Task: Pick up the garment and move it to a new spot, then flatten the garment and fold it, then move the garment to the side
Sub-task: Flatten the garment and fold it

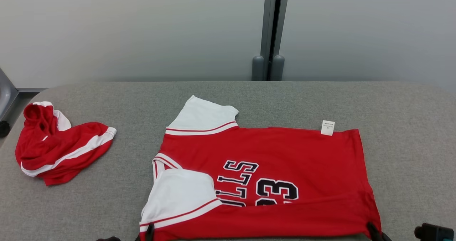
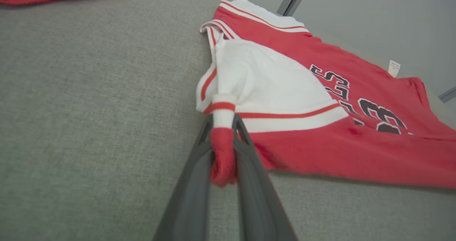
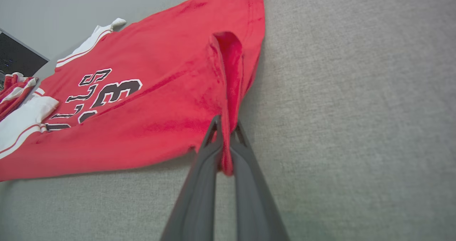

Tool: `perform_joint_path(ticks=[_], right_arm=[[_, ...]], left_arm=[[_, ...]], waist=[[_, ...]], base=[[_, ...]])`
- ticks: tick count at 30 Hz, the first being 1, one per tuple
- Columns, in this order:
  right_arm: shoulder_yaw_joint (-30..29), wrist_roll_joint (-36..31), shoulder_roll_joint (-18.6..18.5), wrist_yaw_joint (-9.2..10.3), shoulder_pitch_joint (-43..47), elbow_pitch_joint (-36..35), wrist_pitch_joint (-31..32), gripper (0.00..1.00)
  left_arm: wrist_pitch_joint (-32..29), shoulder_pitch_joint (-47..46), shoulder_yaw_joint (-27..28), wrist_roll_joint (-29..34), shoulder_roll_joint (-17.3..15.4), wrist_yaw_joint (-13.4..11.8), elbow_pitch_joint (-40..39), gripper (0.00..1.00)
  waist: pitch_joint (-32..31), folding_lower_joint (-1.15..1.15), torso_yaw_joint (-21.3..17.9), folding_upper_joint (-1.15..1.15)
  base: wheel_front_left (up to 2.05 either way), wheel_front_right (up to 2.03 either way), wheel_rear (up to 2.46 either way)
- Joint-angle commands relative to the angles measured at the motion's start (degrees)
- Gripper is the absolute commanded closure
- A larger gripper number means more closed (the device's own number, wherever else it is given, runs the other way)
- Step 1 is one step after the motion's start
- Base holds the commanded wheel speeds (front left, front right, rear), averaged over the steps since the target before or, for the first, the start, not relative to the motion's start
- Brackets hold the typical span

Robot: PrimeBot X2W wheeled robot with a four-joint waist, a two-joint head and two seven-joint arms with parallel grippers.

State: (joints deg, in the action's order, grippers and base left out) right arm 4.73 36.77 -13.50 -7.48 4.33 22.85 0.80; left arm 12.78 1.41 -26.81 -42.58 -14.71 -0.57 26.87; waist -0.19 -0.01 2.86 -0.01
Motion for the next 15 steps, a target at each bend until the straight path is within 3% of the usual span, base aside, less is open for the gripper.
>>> perform_joint_path(ticks=[1, 7, 8, 9, 10, 15], right_arm=[[-0.62, -0.52, 0.04, -0.03, 1.47, -0.83, 0.32, 1.00], [-4.26, -2.97, 1.72, -0.03, 7.17, -7.16, 4.62, 1.00], [-4.74, -3.40, 2.02, -0.03, 7.66, -7.59, 5.31, 0.91], [-5.32, -4.06, 2.28, -0.02, 7.88, -8.02, 5.72, 0.52], [-5.86, -4.88, 2.48, -0.03, 8.00, -8.33, 6.06, 0.00], [-7.95, -7.83, 3.60, -0.03, 6.93, -10.11, 5.04, 0.00]], left_arm=[[-0.21, 0.78, -0.11, 0.17, -0.50, -0.54, -0.75, 1.00], [-2.21, 4.66, -0.91, -0.20, -0.75, -2.63, -6.23, 1.00], [-2.40, 4.88, -0.85, -0.19, -0.81, -2.95, -6.68, 0.62], [-2.00, 4.99, -0.52, -0.31, -0.74, -3.17, -7.17, 0.00], [-1.46, 5.09, -0.08, -0.67, -0.55, -3.45, -7.44, 0.00], [0.79, 4.14, 1.63, 0.41, -0.94, -3.80, -7.98, 0.00]], waist=[[-0.04, 0.01, 0.05, 0.01], [0.13, 0.01, -0.43, 0.01], [0.20, 0.01, -0.57, 0.01], [0.31, 0.01, -0.69, 0.01], [0.41, 0.01, -0.77, 0.01], [0.77, 0.01, -1.47, 0.01]], base=[[0.00, 0.00, 0.00], [0.00, 0.00, 0.00], [0.00, 0.00, 0.00], [0.00, 0.00, 0.00], [0.00, 0.00, 0.00], [0.00, 0.00, 0.00]])
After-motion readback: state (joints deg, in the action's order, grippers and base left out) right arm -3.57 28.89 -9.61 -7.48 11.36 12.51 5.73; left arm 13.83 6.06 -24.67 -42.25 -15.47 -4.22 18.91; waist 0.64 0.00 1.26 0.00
